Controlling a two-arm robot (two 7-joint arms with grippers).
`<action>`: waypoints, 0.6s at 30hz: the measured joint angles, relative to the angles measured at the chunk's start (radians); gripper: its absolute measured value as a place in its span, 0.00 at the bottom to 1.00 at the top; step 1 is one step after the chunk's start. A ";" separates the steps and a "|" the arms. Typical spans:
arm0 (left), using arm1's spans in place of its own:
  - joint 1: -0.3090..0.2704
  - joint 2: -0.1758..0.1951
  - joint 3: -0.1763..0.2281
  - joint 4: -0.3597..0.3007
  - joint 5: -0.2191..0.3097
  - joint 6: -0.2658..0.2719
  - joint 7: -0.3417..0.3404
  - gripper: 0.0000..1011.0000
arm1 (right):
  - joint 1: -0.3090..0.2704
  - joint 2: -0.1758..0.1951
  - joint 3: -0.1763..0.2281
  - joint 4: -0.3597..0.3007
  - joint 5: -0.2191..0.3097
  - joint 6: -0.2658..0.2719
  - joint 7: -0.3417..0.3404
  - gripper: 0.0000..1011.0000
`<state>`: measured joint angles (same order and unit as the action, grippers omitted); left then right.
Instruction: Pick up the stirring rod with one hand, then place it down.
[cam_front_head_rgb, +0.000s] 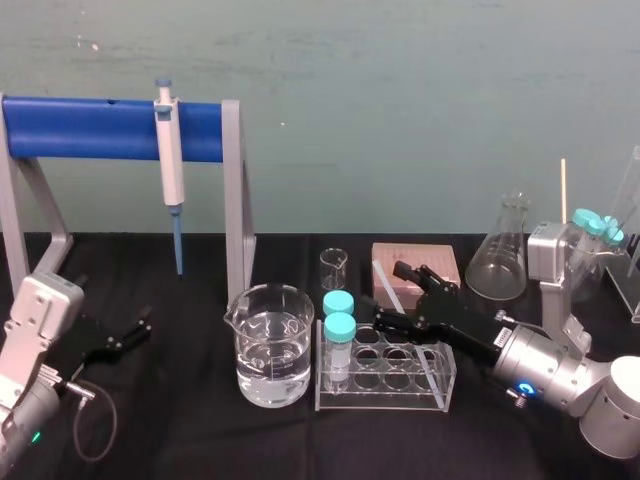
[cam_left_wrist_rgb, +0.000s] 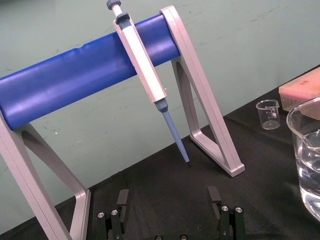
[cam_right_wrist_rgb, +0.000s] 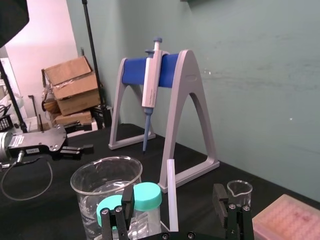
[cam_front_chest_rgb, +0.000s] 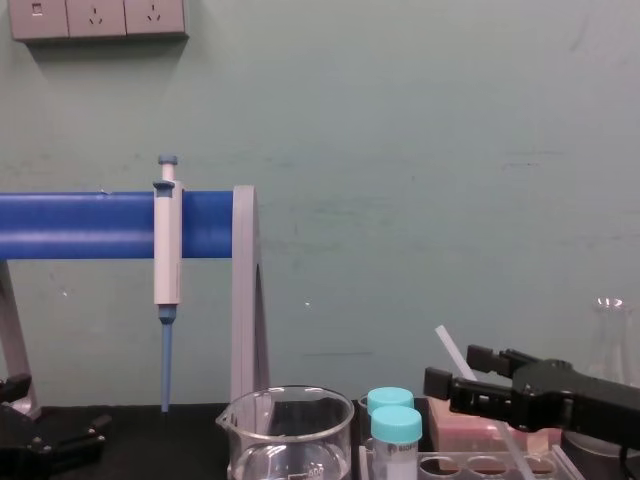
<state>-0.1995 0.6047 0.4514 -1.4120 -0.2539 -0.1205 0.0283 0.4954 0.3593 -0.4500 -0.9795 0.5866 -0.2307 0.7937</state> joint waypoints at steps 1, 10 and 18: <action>0.000 0.000 0.000 0.000 0.000 0.000 0.000 0.99 | 0.001 -0.001 -0.001 0.002 -0.001 0.003 0.002 0.99; 0.000 0.000 0.000 0.000 0.000 0.000 0.000 0.99 | 0.005 0.002 -0.007 0.001 -0.039 -0.001 -0.014 0.99; 0.000 0.000 0.000 0.000 0.000 0.000 0.000 0.99 | 0.004 0.002 -0.007 0.001 -0.034 0.001 -0.012 0.99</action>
<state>-0.1996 0.6047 0.4514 -1.4120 -0.2539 -0.1205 0.0283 0.4995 0.3612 -0.4568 -0.9781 0.5526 -0.2299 0.7816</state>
